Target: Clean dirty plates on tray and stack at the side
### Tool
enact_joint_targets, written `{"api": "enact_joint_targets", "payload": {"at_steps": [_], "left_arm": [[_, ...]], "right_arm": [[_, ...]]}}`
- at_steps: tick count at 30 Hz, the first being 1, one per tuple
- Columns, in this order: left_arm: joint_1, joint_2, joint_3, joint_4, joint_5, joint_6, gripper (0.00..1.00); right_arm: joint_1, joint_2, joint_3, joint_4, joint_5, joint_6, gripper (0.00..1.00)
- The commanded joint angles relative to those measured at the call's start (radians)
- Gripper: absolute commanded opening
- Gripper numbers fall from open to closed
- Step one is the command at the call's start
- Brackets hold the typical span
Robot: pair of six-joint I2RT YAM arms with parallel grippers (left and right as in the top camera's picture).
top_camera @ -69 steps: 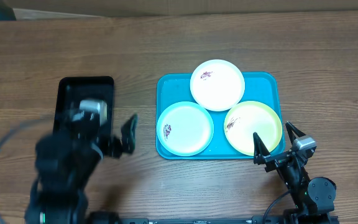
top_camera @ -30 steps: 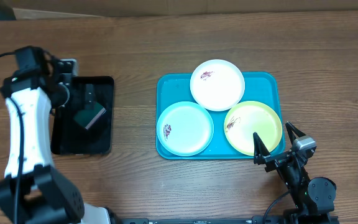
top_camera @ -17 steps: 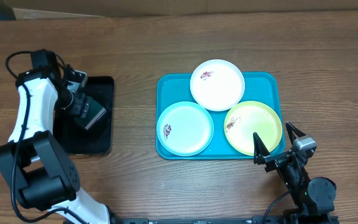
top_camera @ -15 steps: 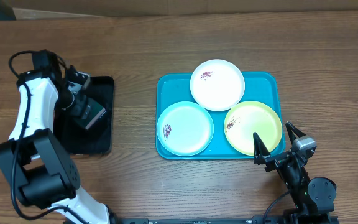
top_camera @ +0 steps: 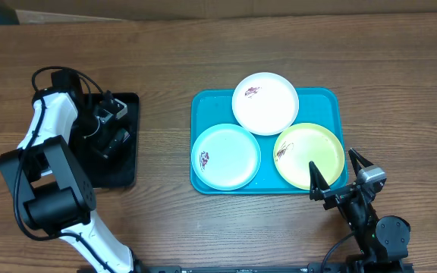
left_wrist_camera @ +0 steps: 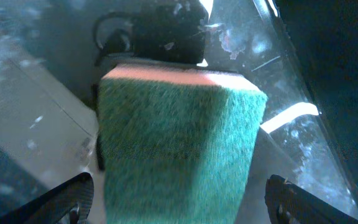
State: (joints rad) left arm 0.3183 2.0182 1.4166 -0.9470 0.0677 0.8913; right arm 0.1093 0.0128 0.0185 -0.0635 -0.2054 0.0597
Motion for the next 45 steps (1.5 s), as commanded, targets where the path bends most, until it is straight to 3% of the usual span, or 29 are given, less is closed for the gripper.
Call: {"api": "enact_joint_targets", "payload": {"at_steps": [1,4,7,10,12,17,18,19,20,22,23,36,38,42,44,45], "left_arm": [[0.001,0.048,0.016,0.011,0.027,0.032,0.87],[-0.001,0.063,0.016,0.027,0.037,0.032,0.83],[-0.005,0.07,0.016,0.044,0.037,0.029,0.67],[-0.005,0.07,0.016,0.055,0.037,0.029,0.35],[-0.005,0.07,0.016,0.055,0.037,0.029,0.04],[-0.005,0.07,0.016,0.054,0.037,0.008,0.04],[-0.005,0.07,0.016,0.055,0.037,0.001,0.08],[-0.005,0.07,0.016,0.055,0.037,-0.002,0.32],[-0.005,0.07,0.016,0.055,0.037,-0.002,0.63],[-0.005,0.07,0.016,0.055,0.038,-0.002,0.96],[-0.005,0.07,0.016,0.055,0.038,-0.002,1.0],[-0.005,0.07,0.016,0.059,0.026,-0.042,1.0],[-0.005,0.07,0.016,0.059,0.026,-0.042,0.9],[-0.005,0.07,0.016,0.058,0.026,-0.043,0.29],[-0.005,0.07,0.017,0.058,0.026,-0.043,0.09],[-0.005,0.069,0.017,0.058,0.025,-0.043,0.06]], "right_arm": [[0.002,-0.006,-0.01,0.005,-0.005,0.006,1.0],[0.002,-0.006,-0.01,0.005,-0.005,0.007,1.0],[0.002,-0.006,-0.01,0.005,-0.005,0.006,1.0],[0.002,-0.006,-0.01,0.005,-0.005,0.006,1.0],[0.002,-0.006,-0.01,0.005,-0.005,0.007,1.0],[0.002,-0.006,-0.01,0.005,-0.005,0.006,1.0],[0.002,-0.006,-0.01,0.005,-0.005,0.007,1.0],[0.002,-0.006,-0.01,0.005,-0.005,0.007,1.0],[0.002,-0.006,-0.01,0.005,-0.005,0.006,1.0],[0.002,-0.006,-0.01,0.005,-0.005,0.006,1.0],[0.002,-0.006,-0.01,0.005,-0.005,0.007,1.0],[0.002,-0.006,-0.01,0.005,-0.005,0.007,1.0],[0.002,-0.006,-0.01,0.005,-0.005,0.006,1.0],[0.002,-0.006,-0.01,0.005,-0.005,0.006,1.0],[0.002,-0.006,-0.01,0.005,-0.005,0.007,1.0],[0.002,-0.006,-0.01,0.005,-0.005,0.007,1.0]]}}
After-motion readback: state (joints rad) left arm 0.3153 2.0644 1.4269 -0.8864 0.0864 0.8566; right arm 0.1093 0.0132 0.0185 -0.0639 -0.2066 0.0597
